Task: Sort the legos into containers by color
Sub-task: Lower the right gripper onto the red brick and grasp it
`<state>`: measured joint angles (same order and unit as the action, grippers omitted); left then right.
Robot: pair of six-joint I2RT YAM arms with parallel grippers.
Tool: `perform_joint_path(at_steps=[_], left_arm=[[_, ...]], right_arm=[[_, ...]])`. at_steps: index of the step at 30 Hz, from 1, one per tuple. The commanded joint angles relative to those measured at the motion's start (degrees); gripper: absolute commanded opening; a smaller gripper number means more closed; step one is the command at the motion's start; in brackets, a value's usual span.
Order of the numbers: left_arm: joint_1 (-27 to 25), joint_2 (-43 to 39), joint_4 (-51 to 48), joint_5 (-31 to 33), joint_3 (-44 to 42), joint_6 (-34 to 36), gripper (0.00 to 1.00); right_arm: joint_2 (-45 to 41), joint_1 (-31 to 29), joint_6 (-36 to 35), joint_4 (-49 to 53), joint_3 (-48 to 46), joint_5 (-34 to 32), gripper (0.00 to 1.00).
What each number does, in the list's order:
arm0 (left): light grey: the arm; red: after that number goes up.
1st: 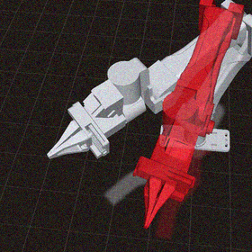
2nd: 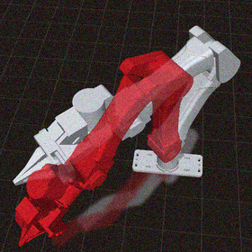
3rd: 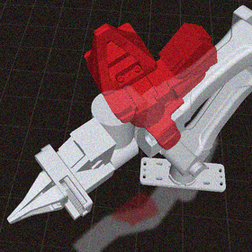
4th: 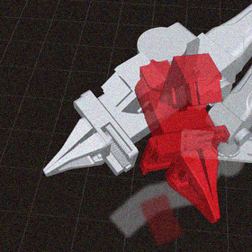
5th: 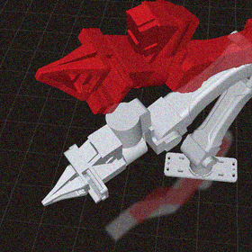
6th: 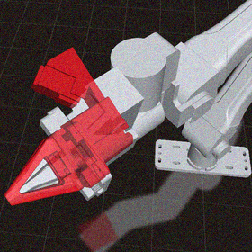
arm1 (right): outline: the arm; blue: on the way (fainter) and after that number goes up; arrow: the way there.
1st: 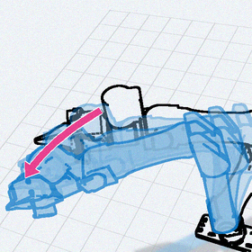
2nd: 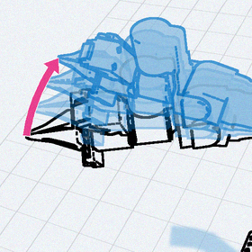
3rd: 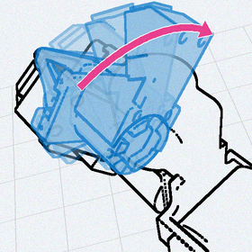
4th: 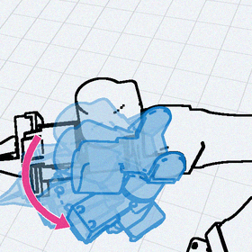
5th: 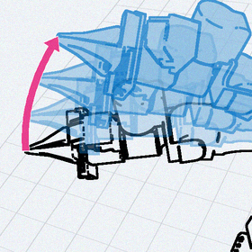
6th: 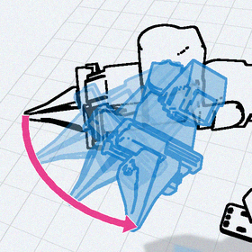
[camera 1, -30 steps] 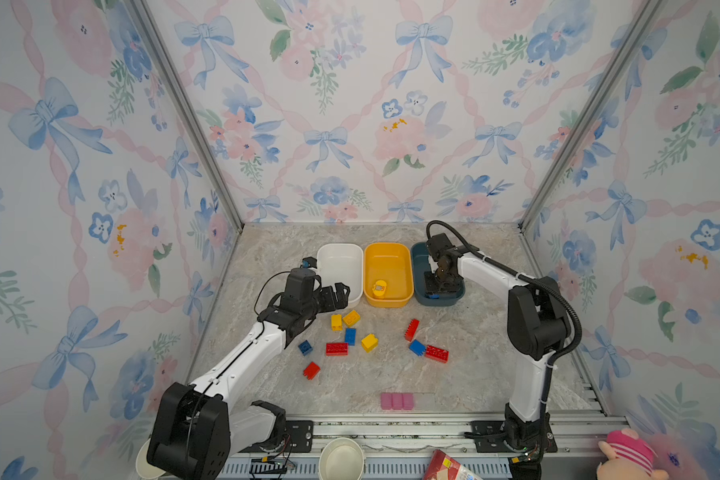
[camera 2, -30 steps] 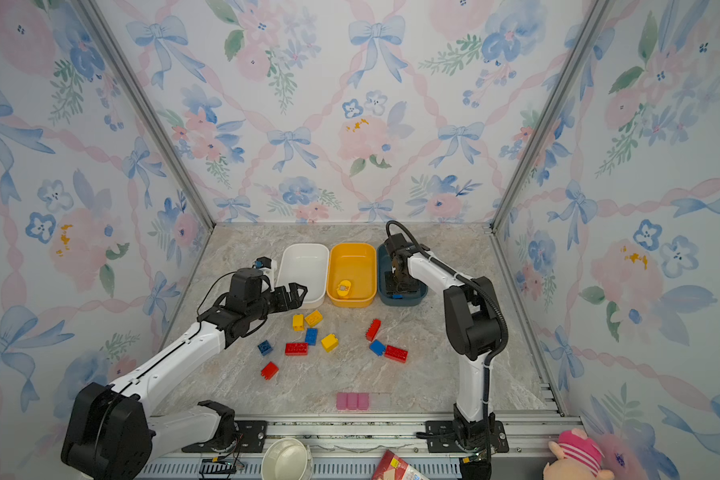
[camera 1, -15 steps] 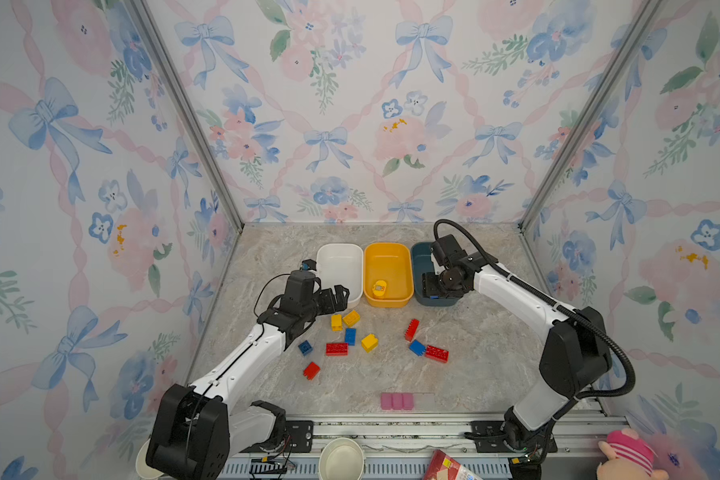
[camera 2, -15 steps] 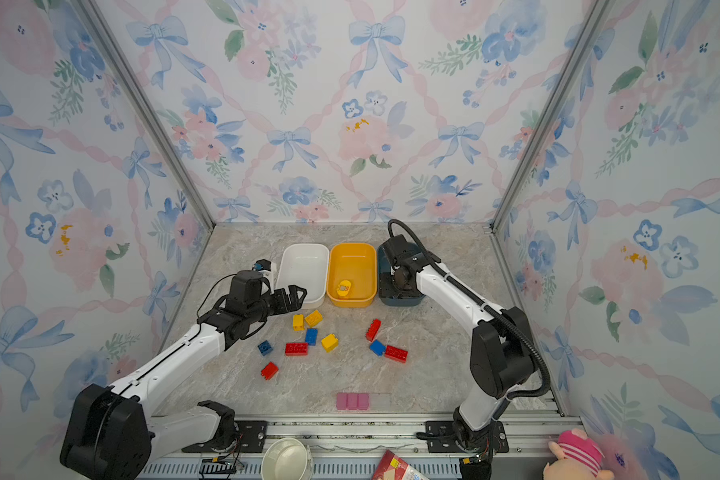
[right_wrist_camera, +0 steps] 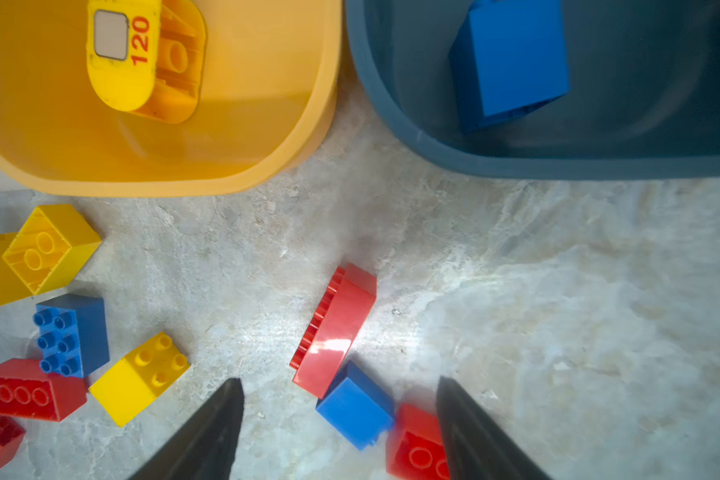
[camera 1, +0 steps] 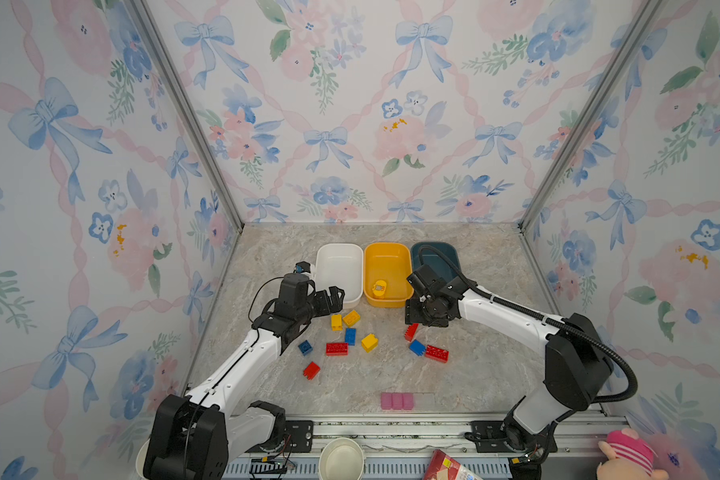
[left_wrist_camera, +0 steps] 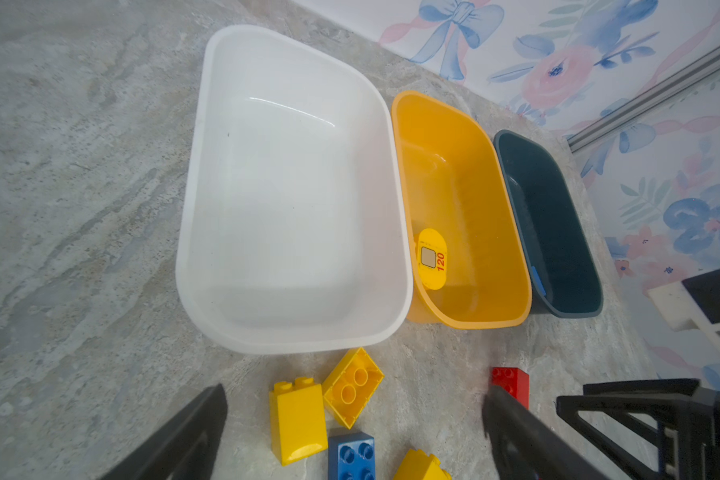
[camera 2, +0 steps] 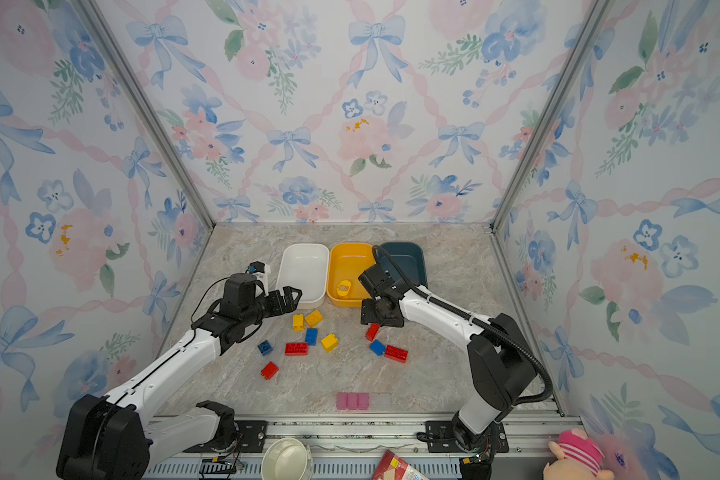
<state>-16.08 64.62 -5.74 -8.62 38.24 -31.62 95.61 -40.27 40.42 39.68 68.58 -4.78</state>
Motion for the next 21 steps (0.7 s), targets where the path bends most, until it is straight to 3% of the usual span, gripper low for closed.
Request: perform_joint_path(at_steps=[1,6,21], left_arm=[[1.59,-1.79,-0.47,-2.19,-1.89,-0.39,0.98],[3.48,-3.19,-0.49,-3.70,-3.33,-0.39,0.98],[5.00,-3.89,-0.48,-4.39,-4.49,-0.05,0.98]], right_arm=[[3.97,-1.10,2.99,-2.12,-0.30,-0.49,0.75],[7.58,-1.44,4.69,-3.72,-0.24,-0.71,0.68],[12.11,-1.99,5.54,-4.30,1.21,-1.07,0.36]])
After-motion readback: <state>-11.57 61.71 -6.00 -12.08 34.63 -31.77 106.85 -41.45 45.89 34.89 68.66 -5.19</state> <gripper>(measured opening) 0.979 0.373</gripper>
